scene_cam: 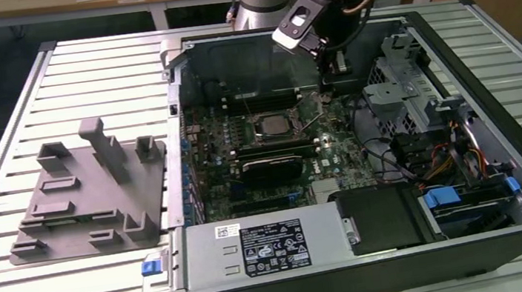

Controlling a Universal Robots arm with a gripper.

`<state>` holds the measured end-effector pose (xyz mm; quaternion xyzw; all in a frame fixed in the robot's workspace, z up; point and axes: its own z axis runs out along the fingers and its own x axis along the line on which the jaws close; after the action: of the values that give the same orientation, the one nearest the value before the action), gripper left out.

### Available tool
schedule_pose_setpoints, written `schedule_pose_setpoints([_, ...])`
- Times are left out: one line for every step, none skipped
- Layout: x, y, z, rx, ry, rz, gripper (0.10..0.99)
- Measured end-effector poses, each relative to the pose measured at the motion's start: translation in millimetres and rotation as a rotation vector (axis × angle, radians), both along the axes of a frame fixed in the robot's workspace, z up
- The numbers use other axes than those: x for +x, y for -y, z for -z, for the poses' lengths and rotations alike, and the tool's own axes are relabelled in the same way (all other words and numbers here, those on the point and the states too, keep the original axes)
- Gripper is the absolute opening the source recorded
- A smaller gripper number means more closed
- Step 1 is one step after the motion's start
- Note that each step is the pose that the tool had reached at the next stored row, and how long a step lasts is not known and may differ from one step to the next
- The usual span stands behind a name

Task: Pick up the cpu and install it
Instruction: 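Close the cpu cover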

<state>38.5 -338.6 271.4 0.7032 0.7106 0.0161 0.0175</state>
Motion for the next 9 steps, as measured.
schedule_pose_setpoints([1.7, 0.0, 0.5, 0.000, 0.0000, 0.000, 0.106])
schedule_pose_setpoints([3.4, 0.0, 1.1, 0.000, -0.0001, 0.000, 0.106])
schedule_pose_setpoints([5.1, 0.0, 1.8, 0.000, -0.0001, 0.000, 0.106])
schedule_pose_setpoints([6.8, 0.0, 2.7, 0.000, -0.0001, 0.000, 0.106])
schedule_pose_setpoints([8.2, 0.0, 3.9, 0.000, -0.0001, 0.000, 0.106])
schedule_pose_setpoints([9.3, 0.0, 5.2, 0.000, -0.0001, 0.000, 0.106])
schedule_pose_setpoints([10.2, 0.0, 6.8, 0.000, -0.0001, 0.000, 0.106])
schedule_pose_setpoints([11.0, 0.0, 8.5, 0.000, -0.0001, 0.000, 0.106])
schedule_pose_setpoints([11.5, 0.0, 10.4, 0.000, -0.0001, 0.000, 0.106])
